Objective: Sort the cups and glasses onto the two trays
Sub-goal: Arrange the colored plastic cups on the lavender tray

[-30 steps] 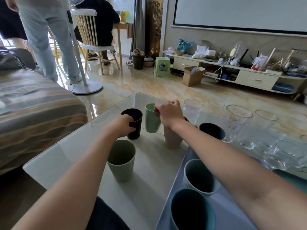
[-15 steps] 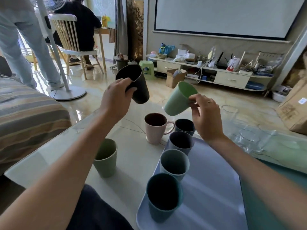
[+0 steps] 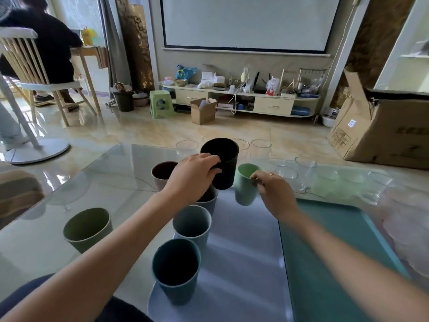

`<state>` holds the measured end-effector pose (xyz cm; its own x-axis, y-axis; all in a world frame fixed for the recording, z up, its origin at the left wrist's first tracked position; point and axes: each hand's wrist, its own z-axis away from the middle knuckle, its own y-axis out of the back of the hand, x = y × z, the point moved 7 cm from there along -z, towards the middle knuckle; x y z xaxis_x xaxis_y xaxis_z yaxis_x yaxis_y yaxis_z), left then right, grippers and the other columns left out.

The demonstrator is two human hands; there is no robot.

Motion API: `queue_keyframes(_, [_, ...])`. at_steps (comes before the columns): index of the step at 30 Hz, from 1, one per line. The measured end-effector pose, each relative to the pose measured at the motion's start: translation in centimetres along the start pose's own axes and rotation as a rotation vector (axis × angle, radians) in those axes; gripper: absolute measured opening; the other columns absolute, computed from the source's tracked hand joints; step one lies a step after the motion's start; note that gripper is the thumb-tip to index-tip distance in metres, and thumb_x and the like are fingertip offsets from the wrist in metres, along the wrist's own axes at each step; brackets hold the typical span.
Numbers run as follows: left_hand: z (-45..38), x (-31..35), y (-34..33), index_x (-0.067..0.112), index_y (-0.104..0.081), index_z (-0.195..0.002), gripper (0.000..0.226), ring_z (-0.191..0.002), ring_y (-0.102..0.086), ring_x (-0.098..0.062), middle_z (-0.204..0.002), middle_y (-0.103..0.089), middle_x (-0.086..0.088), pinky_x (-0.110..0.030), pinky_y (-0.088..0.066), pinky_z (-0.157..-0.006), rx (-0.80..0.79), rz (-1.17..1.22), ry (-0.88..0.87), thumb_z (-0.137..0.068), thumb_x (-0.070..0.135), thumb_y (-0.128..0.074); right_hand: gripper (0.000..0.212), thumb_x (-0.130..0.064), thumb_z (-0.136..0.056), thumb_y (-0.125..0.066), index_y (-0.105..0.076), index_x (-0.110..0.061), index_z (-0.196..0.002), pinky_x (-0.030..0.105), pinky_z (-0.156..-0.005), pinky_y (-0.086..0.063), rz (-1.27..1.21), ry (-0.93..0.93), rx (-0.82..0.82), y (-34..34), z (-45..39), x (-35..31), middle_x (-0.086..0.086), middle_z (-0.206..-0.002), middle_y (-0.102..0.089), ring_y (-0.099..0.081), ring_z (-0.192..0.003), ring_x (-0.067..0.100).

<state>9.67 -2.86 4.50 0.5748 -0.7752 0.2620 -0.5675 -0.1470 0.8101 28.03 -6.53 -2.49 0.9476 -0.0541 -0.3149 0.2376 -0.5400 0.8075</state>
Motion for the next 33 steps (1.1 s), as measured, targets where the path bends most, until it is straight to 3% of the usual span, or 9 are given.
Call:
queue_keyframes(5, [0.4, -1.5, 1.2, 0.009, -0.061, -0.096, 0.015, -0.081, -0.056, -0.025, -0.087, -0.059, -0.001, -0.037, -0.045, -0.067, 0.04, 0.029, 0.039, -0.092, 0.021, -0.052, 0.016, -0.011, -0.089, -0.051, -0.062, -0.014, -0.099, 0.035, -0.065, -0.047, -0.004, 0.018, -0.096, -2.4, -1.2, -0.4, 0.007, -0.092, -0.067, -0.061, -0.084, 0.029])
queue_keyframes(8, [0.2, -1.6, 1.2, 0.008, -0.06, -0.093, 0.015, -0.075, -0.054, -0.023, -0.081, -0.051, 0.005, -0.038, -0.046, -0.065, 0.037, 0.033, 0.051, -0.092, 0.021, -0.053, 0.019, -0.007, -0.088, -0.049, -0.059, -0.019, -0.1, 0.033, -0.061, -0.044, 0.116, 0.02, -0.126, -3.7, -1.0, -0.4, 0.005, -0.093, -0.065, -0.06, -0.086, 0.029])
queue_keyframes(16, [0.4, -0.8, 0.6, 0.01, -0.062, -0.103, 0.019, -0.081, -0.059, -0.026, -0.095, -0.063, -0.004, -0.04, -0.049, -0.069, -0.036, 0.02, 0.039, -0.093, 0.021, -0.05, 0.015, -0.009, -0.088, -0.05, -0.062, -0.014, -0.096, 0.032, -0.062, -0.042, 0.001, 0.017, -0.164, -3.8, -0.8, -0.5, 0.008, -0.091, -0.063, -0.058, -0.085, 0.029])
queue_keyframes(22, [0.5, -0.7, 0.7, 0.01, -0.062, -0.104, 0.019, -0.082, -0.058, -0.025, -0.096, -0.063, -0.004, -0.038, -0.048, -0.069, -0.055, 0.015, 0.051, -0.093, 0.021, -0.049, 0.015, -0.007, -0.088, -0.049, -0.061, -0.013, -0.094, 0.039, -0.07, -0.049, -0.099, -0.021, -0.205, -4.0, -1.0, -0.8, 0.008, -0.093, -0.064, -0.058, -0.087, 0.029])
queue_keyframes(27, [0.6, -0.7, 0.5, 0.011, -0.062, -0.104, 0.019, -0.083, -0.059, -0.025, -0.097, -0.063, -0.004, -0.036, -0.046, -0.067, -0.066, 0.023, 0.06, -0.094, 0.021, -0.049, 0.017, -0.01, -0.09, -0.048, -0.059, -0.016, -0.102, 0.032, -0.066, -0.042, -0.053, -0.049, -0.225, -4.2, -0.8, -1.3, 0.007, -0.1, -0.059, -0.057, -0.089, 0.028])
queue_keyframes(29, [0.6, -0.7, 0.4, 0.012, -0.062, -0.106, 0.02, -0.084, -0.059, -0.025, -0.098, -0.063, -0.004, -0.036, -0.047, -0.069, -0.084, 0.014, 0.055, -0.094, 0.021, -0.049, 0.025, -0.009, -0.088, -0.048, -0.058, -0.021, -0.108, 0.033, -0.066, -0.046, -0.109, -0.064, -0.169, -3.5, -0.7, -1.3, 0.004, -0.108, -0.055, -0.058, -0.085, 0.022])
queue_keyframes(31, [0.6, -0.6, 0.3, 0.013, -0.062, -0.106, 0.019, -0.086, -0.058, -0.025, -0.099, -0.063, -0.003, -0.039, -0.048, -0.074, -0.093, 0.034, 0.036, -0.093, 0.021, -0.05, 0.04, -0.002, -0.08, -0.047, -0.056, -0.025, -0.111, 0.036, -0.067, -0.05, -0.292, -0.101, -0.018, -1.7, -0.3, -1.6, 0.0, -0.111, -0.052, -0.055, -0.075, 0.013])
queue_keyframes(33, [0.5, -0.1, 0.2, 0.013, -0.062, -0.105, 0.018, -0.086, -0.057, -0.023, -0.098, -0.063, -0.003, -0.04, -0.048, -0.077, -0.099, 0.082, 0.004, -0.092, 0.02, -0.053, 0.051, 0.001, -0.073, -0.053, -0.052, -0.025, -0.118, 0.032, -0.072, -0.049, -0.495, -0.074, 0.051, -0.4, 0.5, -2.9, -0.005, -0.111, -0.052, -0.053, -0.078, 0.008])
